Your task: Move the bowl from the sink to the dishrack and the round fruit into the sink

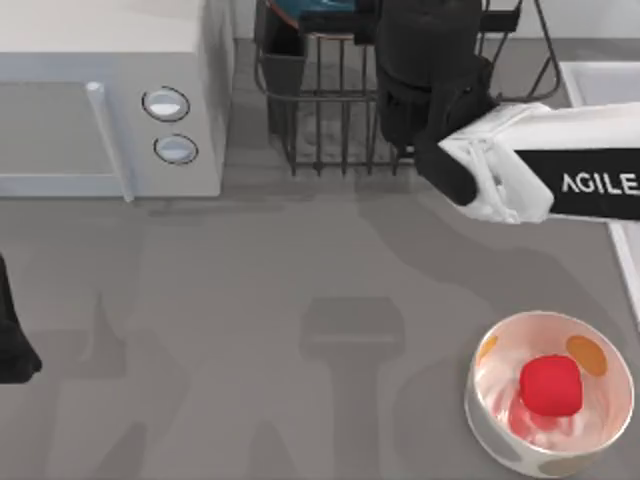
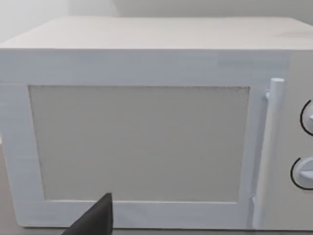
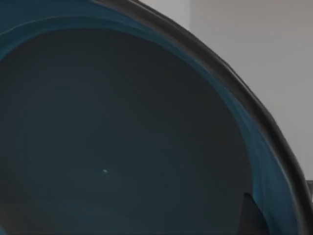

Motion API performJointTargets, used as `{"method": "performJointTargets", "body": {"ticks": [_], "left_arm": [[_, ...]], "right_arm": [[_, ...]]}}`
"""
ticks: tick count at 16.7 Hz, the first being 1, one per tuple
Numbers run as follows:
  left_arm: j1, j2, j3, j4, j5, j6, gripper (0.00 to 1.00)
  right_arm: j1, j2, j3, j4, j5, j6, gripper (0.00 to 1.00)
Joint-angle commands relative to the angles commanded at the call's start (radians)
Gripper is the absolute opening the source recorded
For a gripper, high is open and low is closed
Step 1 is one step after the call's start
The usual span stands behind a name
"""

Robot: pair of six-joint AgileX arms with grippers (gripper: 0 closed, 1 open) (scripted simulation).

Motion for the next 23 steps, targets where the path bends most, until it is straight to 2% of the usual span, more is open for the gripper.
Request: {"method": "performJointTargets", "body": {"ticks": [3,16,23], "left_arm": [[0.000,0.000,0.000,0.000,0.000,0.000,1.00],[0.000,0.000,0.000,0.000,0.000,0.000,1.00],[0.000,0.000,0.000,0.000,0.000,0.000,1.00]], "right_arm": [[0.000,0.000,0.000,0.000,0.000,0.000,0.00],[0.000,0.000,0.000,0.000,0.000,0.000,0.98],[0.000,0.000,0.000,0.000,0.000,0.000,1.00]]}}
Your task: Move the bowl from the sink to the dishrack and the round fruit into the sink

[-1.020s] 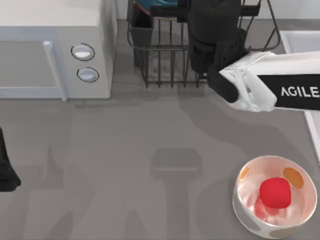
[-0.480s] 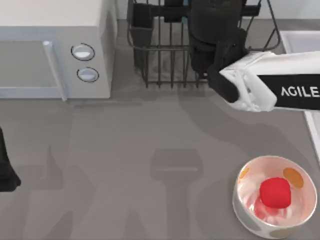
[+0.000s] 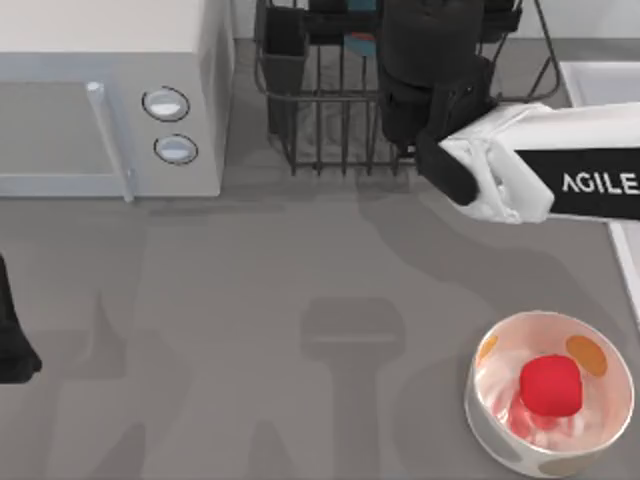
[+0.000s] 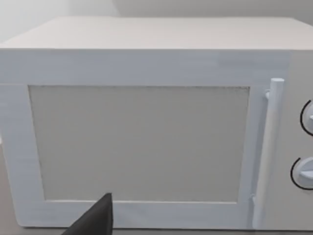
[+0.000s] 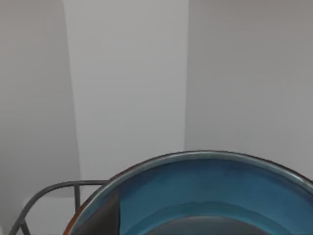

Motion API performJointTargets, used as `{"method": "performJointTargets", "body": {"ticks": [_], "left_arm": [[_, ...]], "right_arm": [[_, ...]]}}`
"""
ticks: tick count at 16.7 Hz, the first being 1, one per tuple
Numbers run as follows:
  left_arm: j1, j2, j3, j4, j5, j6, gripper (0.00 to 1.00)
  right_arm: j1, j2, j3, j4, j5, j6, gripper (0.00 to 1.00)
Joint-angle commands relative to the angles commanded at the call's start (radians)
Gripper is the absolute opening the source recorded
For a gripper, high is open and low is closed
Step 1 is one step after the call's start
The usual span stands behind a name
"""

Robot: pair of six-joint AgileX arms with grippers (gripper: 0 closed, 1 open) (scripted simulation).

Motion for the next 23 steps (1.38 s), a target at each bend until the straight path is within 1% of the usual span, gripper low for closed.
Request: {"method": "performJointTargets", "body": {"ticks": [5,7,10,14,19,23], "left_arm": [[0.000,0.000,0.000,0.000,0.000,0.000,1.00],[0.000,0.000,0.000,0.000,0.000,0.000,1.00],[0.000,0.000,0.000,0.000,0.000,0.000,1.00],[0.000,0.000,0.000,0.000,0.000,0.000,1.00],[0.000,0.000,0.000,0.000,0.000,0.000,1.00],[0.000,0.000,0.000,0.000,0.000,0.000,1.00]], "right_arm": [[-0.012,-0.016,-0.026,-0.015,-0.011,0.000,1.00],[-0.042,-0.069,-0.086,-0.049,-0.038,-0.004,1.00],[-0.098,-0.226,-0.218,-0.124,-0.107,-0.021,1.00],[-0.173,-0.571,-0.444,-0.252,-0.235,-0.052,1.00],[-0.283,-1.136,-0.747,-0.406,-0.400,-0.064,1.00],[-0.410,-1.574,-0.985,-0.522,-0.511,-0.047,1.00]]}}
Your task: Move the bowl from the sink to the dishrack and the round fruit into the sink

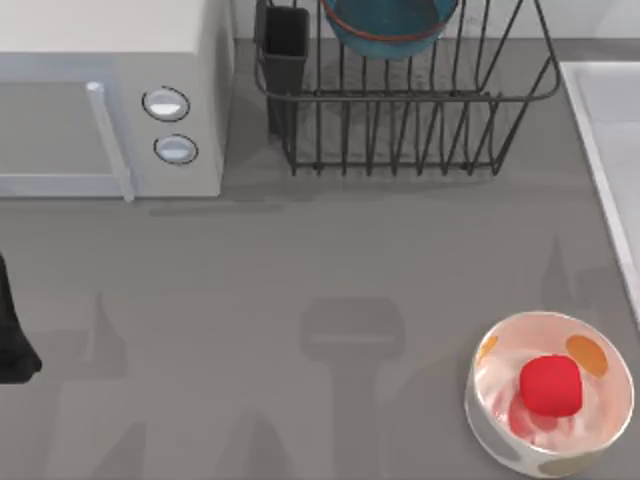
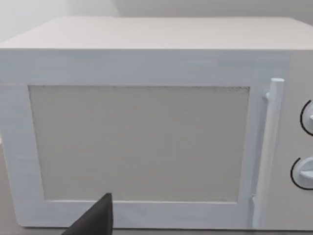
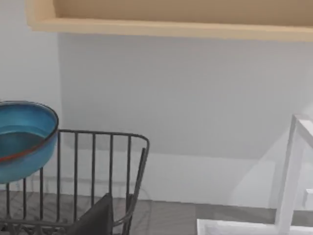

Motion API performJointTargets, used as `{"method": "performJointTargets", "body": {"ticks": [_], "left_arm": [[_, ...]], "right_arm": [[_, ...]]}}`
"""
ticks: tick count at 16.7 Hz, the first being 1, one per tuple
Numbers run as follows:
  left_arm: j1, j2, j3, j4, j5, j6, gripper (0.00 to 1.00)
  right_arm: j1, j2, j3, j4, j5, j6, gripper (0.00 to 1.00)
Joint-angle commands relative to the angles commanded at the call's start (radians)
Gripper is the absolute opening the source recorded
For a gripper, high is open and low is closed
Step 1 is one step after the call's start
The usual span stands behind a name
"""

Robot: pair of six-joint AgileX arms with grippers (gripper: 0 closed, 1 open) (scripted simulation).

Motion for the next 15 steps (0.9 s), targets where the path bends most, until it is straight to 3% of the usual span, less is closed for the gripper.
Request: {"method": "performJointTargets", "body": {"ticks": [7,15], "left_arm": [[0.000,0.000,0.000,0.000,0.000,0.000,1.00],[0.000,0.000,0.000,0.000,0.000,0.000,1.00]], "right_arm": [[-0.203,-0.440,-0.319,-0.164,-0.141,0.026,1.00],[-0.222,-0.471,-0.348,-0.178,-0.154,0.029,1.00]]}}
